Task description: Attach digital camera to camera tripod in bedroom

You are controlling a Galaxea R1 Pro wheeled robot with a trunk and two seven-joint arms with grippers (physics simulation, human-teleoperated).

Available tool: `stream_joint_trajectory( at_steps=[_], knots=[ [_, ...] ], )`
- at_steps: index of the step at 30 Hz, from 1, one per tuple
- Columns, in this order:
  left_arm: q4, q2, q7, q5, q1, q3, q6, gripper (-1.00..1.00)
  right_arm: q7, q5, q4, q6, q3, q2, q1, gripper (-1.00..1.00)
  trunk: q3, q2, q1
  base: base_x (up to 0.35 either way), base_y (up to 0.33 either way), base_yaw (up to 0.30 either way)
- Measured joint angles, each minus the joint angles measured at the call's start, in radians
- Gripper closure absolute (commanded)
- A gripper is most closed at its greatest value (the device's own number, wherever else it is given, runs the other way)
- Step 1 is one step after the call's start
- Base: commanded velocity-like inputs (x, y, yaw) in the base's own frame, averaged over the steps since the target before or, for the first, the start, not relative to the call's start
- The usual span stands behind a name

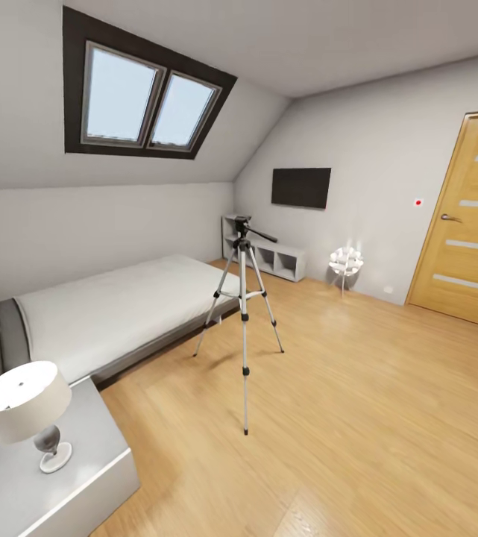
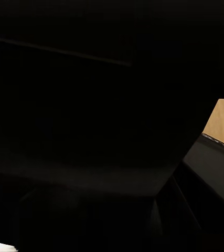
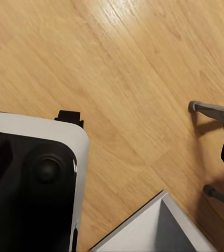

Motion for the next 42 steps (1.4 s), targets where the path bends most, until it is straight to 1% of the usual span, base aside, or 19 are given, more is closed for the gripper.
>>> stream_joint_trajectory(
  at_steps=[7,12,17,21,42],
  knots=[
    [0.0,0.0,0.0,0.003,0.0,0.001,0.0,1.0,0.0,0.0,0.0,0.001,0.0,0.0,0.0,-1.0,0.022,0.049,-0.027,0.0,0.0,0.0],
    [0.0,-0.001,0.0,0.004,0.0,0.001,-0.015,1.0,0.0,0.001,-0.001,0.0,0.001,0.0,0.0,-1.0,0.038,0.084,-0.046,0.0,0.0,0.0],
    [0.0,0.001,0.002,0.007,0.0,0.0,-0.055,1.0,0.0,0.001,-0.001,0.001,0.002,0.001,0.0,-1.0,0.038,0.084,-0.046,0.0,0.0,0.0],
    [0.0,0.0,0.001,0.007,0.0,0.001,-0.065,1.0,0.0,0.0,-0.001,0.003,0.002,0.002,0.0,-1.0,0.038,0.084,-0.046,0.057,0.0,0.0],
    [0.0,0.002,0.0,0.007,0.0,0.001,-0.042,1.0,0.0,-0.004,-0.001,0.008,0.0,0.007,0.0,-1.0,0.038,0.084,-0.047,0.305,0.0,0.0]
  ],
)
